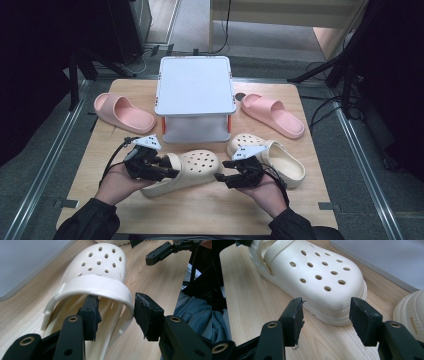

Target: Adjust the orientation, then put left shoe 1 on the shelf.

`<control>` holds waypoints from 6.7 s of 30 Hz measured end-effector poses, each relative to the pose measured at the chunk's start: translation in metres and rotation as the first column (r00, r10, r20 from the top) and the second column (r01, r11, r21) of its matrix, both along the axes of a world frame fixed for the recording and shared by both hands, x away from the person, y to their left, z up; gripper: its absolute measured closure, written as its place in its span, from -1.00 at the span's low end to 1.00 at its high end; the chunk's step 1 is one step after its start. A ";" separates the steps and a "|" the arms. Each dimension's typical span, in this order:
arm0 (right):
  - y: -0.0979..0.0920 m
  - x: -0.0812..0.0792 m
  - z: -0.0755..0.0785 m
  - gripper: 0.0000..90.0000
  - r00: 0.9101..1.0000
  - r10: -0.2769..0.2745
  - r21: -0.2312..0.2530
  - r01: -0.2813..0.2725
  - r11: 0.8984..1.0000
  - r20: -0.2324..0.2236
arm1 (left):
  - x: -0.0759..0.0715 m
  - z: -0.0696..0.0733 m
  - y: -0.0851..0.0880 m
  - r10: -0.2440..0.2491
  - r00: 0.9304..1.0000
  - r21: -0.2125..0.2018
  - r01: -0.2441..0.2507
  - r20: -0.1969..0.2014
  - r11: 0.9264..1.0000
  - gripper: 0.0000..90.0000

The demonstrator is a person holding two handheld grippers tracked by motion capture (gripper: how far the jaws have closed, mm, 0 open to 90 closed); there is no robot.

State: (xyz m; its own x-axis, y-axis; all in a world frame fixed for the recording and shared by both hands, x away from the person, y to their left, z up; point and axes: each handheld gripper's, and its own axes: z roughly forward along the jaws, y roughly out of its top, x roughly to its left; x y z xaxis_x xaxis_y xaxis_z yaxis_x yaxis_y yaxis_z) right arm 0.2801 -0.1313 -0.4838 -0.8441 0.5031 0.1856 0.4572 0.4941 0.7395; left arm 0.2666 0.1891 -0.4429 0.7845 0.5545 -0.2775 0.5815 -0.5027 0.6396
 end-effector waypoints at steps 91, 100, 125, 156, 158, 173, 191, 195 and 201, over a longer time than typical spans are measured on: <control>0.048 0.043 -0.017 1.00 0.996 -0.078 0.032 0.079 0.996 -0.032 | 0.006 -0.056 0.014 0.186 0.980 -0.096 -0.193 -0.070 0.977 0.96; 0.050 0.051 -0.017 0.98 0.993 -0.098 0.044 0.100 0.994 -0.063 | 0.006 -0.052 0.007 0.191 0.981 -0.079 -0.192 -0.020 0.978 0.92; 0.020 0.015 0.027 0.48 0.994 -0.045 0.137 0.058 0.989 -0.096 | 0.036 0.024 0.045 0.213 0.977 -0.096 -0.213 -0.012 0.972 0.89; 0.030 -0.024 0.020 0.17 0.994 -0.084 0.069 0.089 0.994 -0.071 | 0.107 0.074 0.053 0.242 0.967 -0.089 -0.234 0.082 0.968 0.81; 0.030 -0.030 0.022 0.40 0.995 -0.069 0.072 0.074 0.995 -0.072 | 0.108 0.076 0.055 0.244 0.966 -0.088 -0.237 0.087 0.968 0.83; 0.042 -0.050 0.006 0.08 0.990 -0.110 0.051 0.115 0.992 -0.087 | 0.129 0.065 0.052 0.245 0.966 -0.107 -0.236 0.077 0.966 0.86; 0.071 -0.019 -0.017 0.03 0.971 -0.213 0.013 0.215 0.976 -0.111 | 0.130 0.059 0.044 0.228 0.969 -0.102 -0.219 0.093 0.970 0.87; 0.071 -0.017 -0.014 0.19 0.972 -0.215 0.004 0.216 0.976 -0.099 | 0.130 0.059 0.045 0.225 0.969 -0.098 -0.216 0.100 0.972 0.86; 0.067 -0.012 -0.011 0.43 0.969 -0.219 0.006 0.221 0.975 -0.115 | 0.130 0.059 0.045 0.224 0.970 -0.104 -0.214 0.095 0.971 0.85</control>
